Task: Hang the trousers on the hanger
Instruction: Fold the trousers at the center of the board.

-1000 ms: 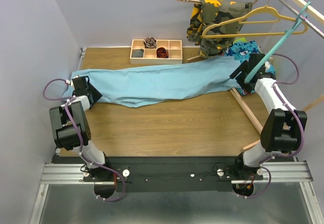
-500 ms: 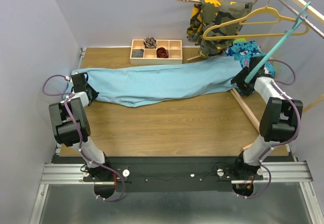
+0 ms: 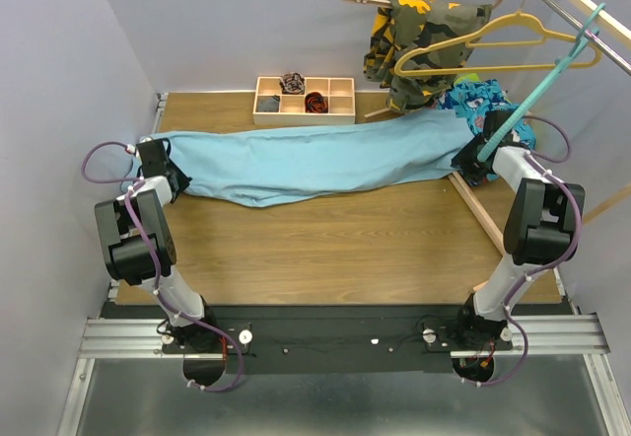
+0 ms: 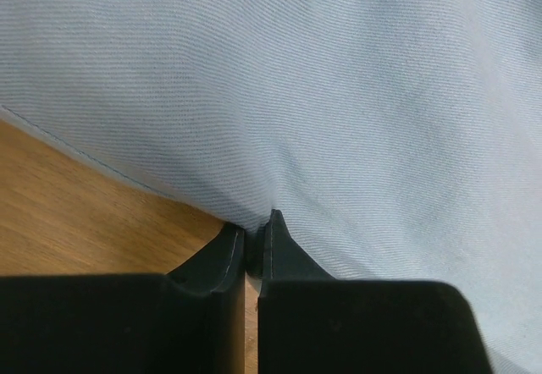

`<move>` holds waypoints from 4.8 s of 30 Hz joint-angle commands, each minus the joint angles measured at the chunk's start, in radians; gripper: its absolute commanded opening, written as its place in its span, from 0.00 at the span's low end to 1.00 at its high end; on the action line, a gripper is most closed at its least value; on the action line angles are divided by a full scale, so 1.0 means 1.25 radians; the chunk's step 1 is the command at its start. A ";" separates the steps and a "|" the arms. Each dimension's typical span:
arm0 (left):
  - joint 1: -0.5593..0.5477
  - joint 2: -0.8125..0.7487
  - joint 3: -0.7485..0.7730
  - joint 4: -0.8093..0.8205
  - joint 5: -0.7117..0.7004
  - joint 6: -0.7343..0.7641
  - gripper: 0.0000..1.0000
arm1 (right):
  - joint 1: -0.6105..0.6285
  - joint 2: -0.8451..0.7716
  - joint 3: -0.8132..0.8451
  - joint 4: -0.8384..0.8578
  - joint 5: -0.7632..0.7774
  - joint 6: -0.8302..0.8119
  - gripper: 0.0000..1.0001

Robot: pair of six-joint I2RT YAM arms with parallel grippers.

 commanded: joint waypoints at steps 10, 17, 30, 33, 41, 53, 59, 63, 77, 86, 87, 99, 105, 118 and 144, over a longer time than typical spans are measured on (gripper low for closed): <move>0.016 0.011 0.051 -0.009 -0.024 0.026 0.02 | -0.011 0.057 0.055 0.037 -0.003 -0.016 0.29; 0.016 0.006 0.058 -0.015 -0.025 0.030 0.01 | -0.010 0.066 0.043 0.042 -0.005 -0.018 0.15; 0.029 -0.056 0.086 -0.062 -0.101 0.070 0.00 | -0.024 -0.135 -0.009 0.032 0.128 0.001 0.01; 0.046 -0.081 0.077 -0.071 -0.119 0.074 0.00 | -0.026 -0.179 -0.021 -0.006 0.166 -0.002 0.01; 0.072 -0.154 -0.002 -0.080 -0.133 0.074 0.00 | -0.027 -0.270 -0.106 -0.089 0.265 0.031 0.01; 0.113 -0.194 -0.100 -0.063 -0.094 0.090 0.00 | -0.027 -0.210 -0.134 -0.097 0.210 -0.014 0.38; 0.113 -0.205 -0.104 -0.059 -0.070 0.093 0.12 | -0.026 -0.225 -0.086 -0.049 0.085 -0.083 0.73; 0.113 -0.229 -0.115 -0.052 -0.056 0.095 0.55 | -0.026 -0.206 -0.053 -0.003 0.016 -0.093 0.73; 0.060 -0.293 -0.111 -0.072 -0.062 0.077 0.79 | -0.026 0.025 0.147 0.105 -0.078 -0.080 0.66; -0.102 -0.268 -0.016 -0.096 -0.173 0.047 0.79 | -0.026 0.153 0.238 0.102 -0.061 -0.080 0.62; -0.115 -0.253 -0.006 -0.098 -0.180 0.047 0.79 | -0.026 0.158 0.238 0.102 -0.059 -0.081 0.61; -0.239 -0.098 0.140 -0.107 -0.202 0.047 0.79 | -0.026 0.194 0.224 0.103 -0.079 -0.108 0.46; -0.244 -0.023 0.202 -0.113 -0.208 0.070 0.79 | -0.026 0.213 0.236 0.103 -0.098 -0.108 0.39; -0.326 0.142 0.365 -0.157 -0.231 0.113 0.80 | -0.026 0.200 0.255 0.103 -0.110 -0.101 0.04; -0.331 0.335 0.487 -0.226 -0.203 0.077 0.66 | -0.026 0.172 0.267 0.105 -0.127 -0.085 0.03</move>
